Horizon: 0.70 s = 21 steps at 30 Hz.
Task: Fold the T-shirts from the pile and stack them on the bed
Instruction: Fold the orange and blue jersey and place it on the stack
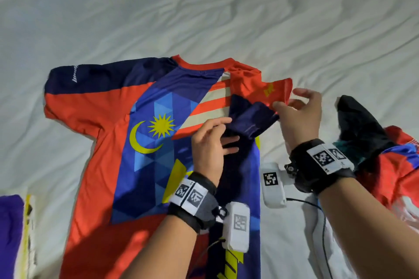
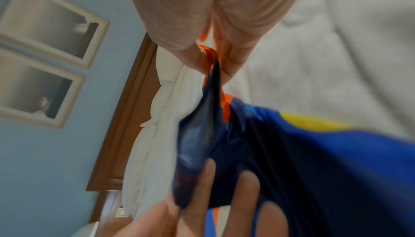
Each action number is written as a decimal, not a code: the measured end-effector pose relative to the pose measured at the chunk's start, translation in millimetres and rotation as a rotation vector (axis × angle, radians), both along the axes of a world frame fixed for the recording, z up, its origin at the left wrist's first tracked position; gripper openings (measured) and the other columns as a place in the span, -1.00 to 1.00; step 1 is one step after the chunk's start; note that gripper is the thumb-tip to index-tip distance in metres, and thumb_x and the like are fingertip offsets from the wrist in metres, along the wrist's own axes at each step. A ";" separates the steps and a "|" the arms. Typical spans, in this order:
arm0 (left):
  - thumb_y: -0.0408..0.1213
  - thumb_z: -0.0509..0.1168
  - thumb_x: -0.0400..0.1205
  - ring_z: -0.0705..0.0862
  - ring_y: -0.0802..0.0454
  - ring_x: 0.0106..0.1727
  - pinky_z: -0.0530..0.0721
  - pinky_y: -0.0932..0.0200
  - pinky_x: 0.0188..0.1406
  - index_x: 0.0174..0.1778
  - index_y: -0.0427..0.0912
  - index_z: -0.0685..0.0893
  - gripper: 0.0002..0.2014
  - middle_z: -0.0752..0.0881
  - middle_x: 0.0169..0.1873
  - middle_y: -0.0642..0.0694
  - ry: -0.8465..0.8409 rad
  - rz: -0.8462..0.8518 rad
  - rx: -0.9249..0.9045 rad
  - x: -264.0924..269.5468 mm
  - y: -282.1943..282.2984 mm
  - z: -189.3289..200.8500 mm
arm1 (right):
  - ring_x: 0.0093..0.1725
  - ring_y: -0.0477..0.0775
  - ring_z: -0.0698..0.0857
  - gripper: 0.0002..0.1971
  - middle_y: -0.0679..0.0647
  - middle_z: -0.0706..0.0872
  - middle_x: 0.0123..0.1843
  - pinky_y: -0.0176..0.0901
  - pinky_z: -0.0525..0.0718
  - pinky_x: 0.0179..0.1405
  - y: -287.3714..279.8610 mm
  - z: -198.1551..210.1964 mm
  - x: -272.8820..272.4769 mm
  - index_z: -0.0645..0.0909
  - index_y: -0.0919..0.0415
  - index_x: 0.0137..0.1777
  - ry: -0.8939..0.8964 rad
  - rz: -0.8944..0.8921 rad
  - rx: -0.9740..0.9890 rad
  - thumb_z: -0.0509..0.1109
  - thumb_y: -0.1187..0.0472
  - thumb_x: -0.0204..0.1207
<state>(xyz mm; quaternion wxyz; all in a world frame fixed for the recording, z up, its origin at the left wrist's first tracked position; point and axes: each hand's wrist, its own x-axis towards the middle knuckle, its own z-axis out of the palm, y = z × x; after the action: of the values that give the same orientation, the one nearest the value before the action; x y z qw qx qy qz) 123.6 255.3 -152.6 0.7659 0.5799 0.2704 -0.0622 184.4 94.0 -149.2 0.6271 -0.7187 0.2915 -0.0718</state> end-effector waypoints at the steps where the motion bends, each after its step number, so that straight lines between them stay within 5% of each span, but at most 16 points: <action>1: -0.38 0.19 0.75 0.82 -0.23 -0.11 0.78 -0.09 -0.19 0.06 -0.15 0.78 -0.77 0.80 -0.04 -0.14 0.038 0.023 -0.086 -0.2 8.9 2.2 | -0.23 0.10 0.72 -0.51 0.08 0.72 -0.13 0.10 0.72 -0.10 8.4 -1.1 -9.3 0.44 -0.08 0.12 -0.001 -0.001 0.073 0.50 0.29 0.24; 4: -0.25 0.33 0.72 0.78 -0.09 -0.09 0.74 0.00 -0.10 0.04 -0.12 0.78 -0.88 0.84 -0.02 -0.14 0.134 0.058 -0.192 -1.1 31.7 -0.5 | -0.07 0.18 0.80 -0.35 0.11 0.75 0.03 0.17 0.79 -0.04 26.8 -12.2 -38.5 0.43 -0.02 0.27 0.091 0.006 0.139 0.50 0.28 0.13; 6: -0.40 0.42 0.64 0.76 -0.07 -0.11 0.75 0.02 -0.16 0.05 -0.16 0.76 -0.89 0.81 -0.04 -0.16 0.164 0.063 -0.173 -2.3 44.0 -7.3 | -0.05 0.25 0.83 -0.35 0.09 0.75 0.04 0.20 0.84 -0.11 34.5 -20.8 -54.6 0.47 0.01 0.27 0.211 0.023 0.139 0.50 0.24 0.10; 8: -0.52 0.45 0.59 0.77 -0.12 -0.07 0.79 0.00 -0.24 0.16 -0.20 0.72 -0.74 0.78 0.06 -0.24 0.191 0.039 -0.088 -2.7 52.1 -17.1 | -0.06 0.27 0.85 -0.47 0.15 0.77 0.07 0.13 0.85 -0.24 37.5 -29.3 -64.2 0.54 0.05 0.21 0.289 0.034 0.178 0.58 0.18 0.22; 13: -0.55 0.49 0.52 0.83 -0.22 0.10 0.75 -0.30 0.19 0.16 -0.16 0.74 -0.66 0.84 0.05 -0.18 0.149 0.064 0.147 2.5 67.3 -22.3 | -0.18 0.09 0.82 -0.89 0.20 0.79 -0.07 -0.07 0.79 -0.35 36.5 -34.5 -69.3 0.66 0.17 0.03 0.261 0.020 0.122 0.51 0.20 0.59; 18: -0.53 0.45 0.59 0.79 0.03 -0.30 0.78 0.07 -0.46 0.19 -0.19 0.70 -0.71 0.75 -0.10 -0.19 0.131 0.012 0.264 -4.8 75.7 -24.4 | -0.29 0.21 0.84 -0.80 0.21 0.80 -0.08 0.08 0.83 -0.34 40.4 -45.1 -89.1 0.59 0.03 0.00 0.315 0.072 0.016 0.49 0.33 0.54; 21: -0.52 0.46 0.60 0.74 0.01 -0.37 0.68 0.19 -0.60 0.18 -0.23 0.70 -0.74 0.74 -0.06 -0.29 0.185 -0.022 0.332 -14.7 77.4 -34.4 | -0.37 0.21 0.82 -0.79 0.20 0.82 -0.09 -0.01 0.76 -0.41 38.9 -51.1 -99.1 0.58 -0.03 0.01 0.335 0.082 -0.034 0.48 0.28 0.52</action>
<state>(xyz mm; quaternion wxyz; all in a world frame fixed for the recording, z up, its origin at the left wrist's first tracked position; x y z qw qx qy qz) 108.9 332.7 -187.0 0.6307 0.6931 0.3401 -0.0782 85.2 132.9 -200.3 0.5601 -0.7424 0.3610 0.0699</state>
